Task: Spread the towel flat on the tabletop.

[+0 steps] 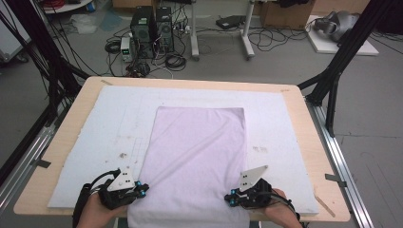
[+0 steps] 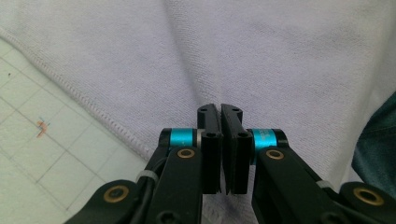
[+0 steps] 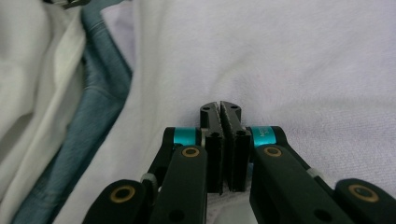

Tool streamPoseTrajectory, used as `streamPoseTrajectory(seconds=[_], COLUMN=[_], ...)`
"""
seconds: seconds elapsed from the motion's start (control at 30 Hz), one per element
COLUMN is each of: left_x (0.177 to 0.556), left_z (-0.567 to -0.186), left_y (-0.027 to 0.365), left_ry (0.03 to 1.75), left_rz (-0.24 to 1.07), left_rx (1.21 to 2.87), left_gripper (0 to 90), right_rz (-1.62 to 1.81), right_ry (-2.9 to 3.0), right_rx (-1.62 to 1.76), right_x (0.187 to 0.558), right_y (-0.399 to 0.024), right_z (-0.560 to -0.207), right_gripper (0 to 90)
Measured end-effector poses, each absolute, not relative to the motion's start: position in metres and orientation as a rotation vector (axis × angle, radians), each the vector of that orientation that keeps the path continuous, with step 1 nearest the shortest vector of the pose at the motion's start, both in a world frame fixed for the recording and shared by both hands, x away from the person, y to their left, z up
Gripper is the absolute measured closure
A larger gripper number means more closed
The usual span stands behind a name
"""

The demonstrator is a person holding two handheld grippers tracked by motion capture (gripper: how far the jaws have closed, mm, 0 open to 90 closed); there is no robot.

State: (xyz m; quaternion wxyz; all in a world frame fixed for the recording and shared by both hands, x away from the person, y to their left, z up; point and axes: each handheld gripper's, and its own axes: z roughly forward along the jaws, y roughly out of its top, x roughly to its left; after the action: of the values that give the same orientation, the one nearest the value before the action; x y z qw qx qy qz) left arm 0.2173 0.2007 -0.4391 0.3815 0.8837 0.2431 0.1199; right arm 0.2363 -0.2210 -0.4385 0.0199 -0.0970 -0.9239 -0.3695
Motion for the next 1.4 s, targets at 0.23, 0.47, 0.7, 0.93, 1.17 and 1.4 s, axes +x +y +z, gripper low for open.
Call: streamPoseTrajectory(seconds=[0.23,0.47,0.7,0.93,1.17,1.4], left_x=[0.222,0.236,0.237,0.244,0.265,0.283], left_z=[-0.434,-0.436,-0.440,-0.430,-0.414,-0.405], left_y=[0.201,0.200,0.200,0.200,0.203,0.205], left_ry=[0.660,0.674,0.676,0.700,0.733,0.756], left_rz=[0.290,0.309,0.301,0.305,0.310,0.311], left_rx=[2.211,2.218,2.232,2.172,2.118,2.069], left_gripper=[55.9,60.6,60.9,49.4,43.0,37.8], right_rz=[-1.261,-1.197,-1.170,-1.245,-1.405,-1.436], right_ry=[-2.796,-2.865,-2.852,-2.822,-2.773,-2.805], right_rx=[-0.345,-0.479,-0.443,-0.501,-0.646,-0.708], right_x=[0.231,0.245,0.241,0.249,0.276,0.305], right_y=[-0.240,-0.249,-0.257,-0.260,-0.259,-0.251], right_z=[-0.423,-0.432,-0.440,-0.429,-0.415,-0.401], right_gripper=[79.8,73.4,85.3,75.6,60.6,46.7])
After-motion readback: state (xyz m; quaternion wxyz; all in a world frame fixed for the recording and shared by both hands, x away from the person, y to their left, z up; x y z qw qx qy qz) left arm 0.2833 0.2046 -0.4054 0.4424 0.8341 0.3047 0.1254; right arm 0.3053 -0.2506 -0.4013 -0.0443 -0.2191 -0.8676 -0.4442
